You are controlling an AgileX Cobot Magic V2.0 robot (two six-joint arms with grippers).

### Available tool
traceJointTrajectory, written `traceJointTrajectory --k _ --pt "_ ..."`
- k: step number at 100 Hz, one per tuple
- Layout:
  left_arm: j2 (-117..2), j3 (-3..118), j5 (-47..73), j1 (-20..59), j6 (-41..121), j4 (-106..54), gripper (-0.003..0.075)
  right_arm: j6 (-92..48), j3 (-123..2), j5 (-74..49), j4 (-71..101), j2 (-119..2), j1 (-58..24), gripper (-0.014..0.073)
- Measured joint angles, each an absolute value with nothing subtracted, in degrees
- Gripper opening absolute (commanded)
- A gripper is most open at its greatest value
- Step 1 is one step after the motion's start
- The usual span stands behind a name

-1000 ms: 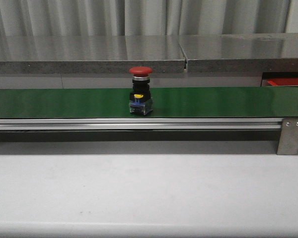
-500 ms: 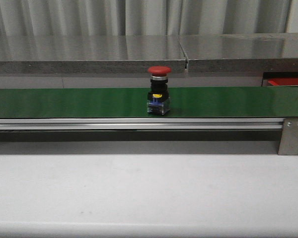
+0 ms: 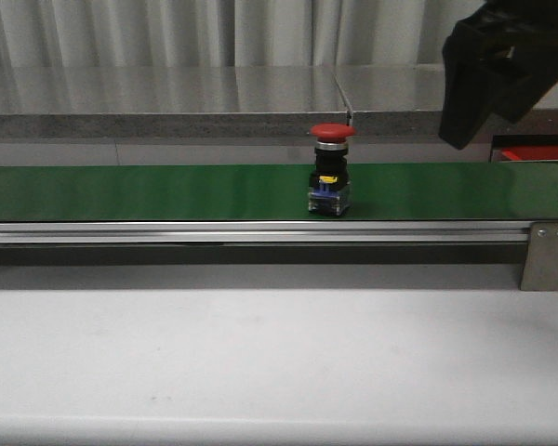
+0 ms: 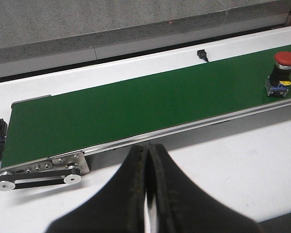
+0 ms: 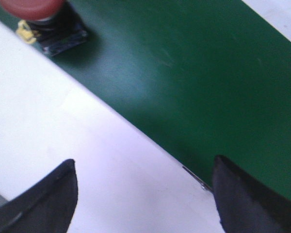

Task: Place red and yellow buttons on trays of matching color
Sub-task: 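Move the right gripper over the arriving red button and grasp it, then carry the red button into the red tray and open the right gripper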

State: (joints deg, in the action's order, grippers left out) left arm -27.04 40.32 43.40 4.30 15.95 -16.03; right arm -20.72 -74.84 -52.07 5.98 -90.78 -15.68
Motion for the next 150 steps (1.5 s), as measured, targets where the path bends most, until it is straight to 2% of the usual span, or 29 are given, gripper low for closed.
traceJointTrajectory --k 34,60,69,87,98,122,150 --pt "-27.0 40.3 43.4 4.3 16.0 -16.0 -0.0020 -25.4 -84.8 -56.8 8.7 -99.9 -19.4 0.0568" --pt "-27.0 40.3 43.4 4.3 16.0 -16.0 -0.0020 -25.6 -87.1 -52.9 9.9 -103.4 -19.4 0.0563" --pt "-27.0 40.3 43.4 4.3 16.0 -16.0 -0.0020 -25.8 -87.1 -51.8 10.1 -103.7 -19.4 0.0463" --pt "-27.0 40.3 43.4 4.3 16.0 -16.0 -0.0020 -26.0 -87.2 -51.3 10.3 -105.1 -19.4 0.0080" --pt "-27.0 40.3 43.4 4.3 16.0 -16.0 -0.0020 -26.0 -87.3 -50.9 10.3 -105.1 -19.4 -0.0044" --pt "-27.0 40.3 43.4 4.3 16.0 -16.0 -0.0020 -25.4 -87.3 -48.4 10.9 -102.3 -16.7 -0.0070" --pt "-27.0 40.3 43.4 4.3 16.0 -16.0 -0.0020 -22.5 -87.3 -46.5 11.0 -98.4 -3.3 -0.0070"
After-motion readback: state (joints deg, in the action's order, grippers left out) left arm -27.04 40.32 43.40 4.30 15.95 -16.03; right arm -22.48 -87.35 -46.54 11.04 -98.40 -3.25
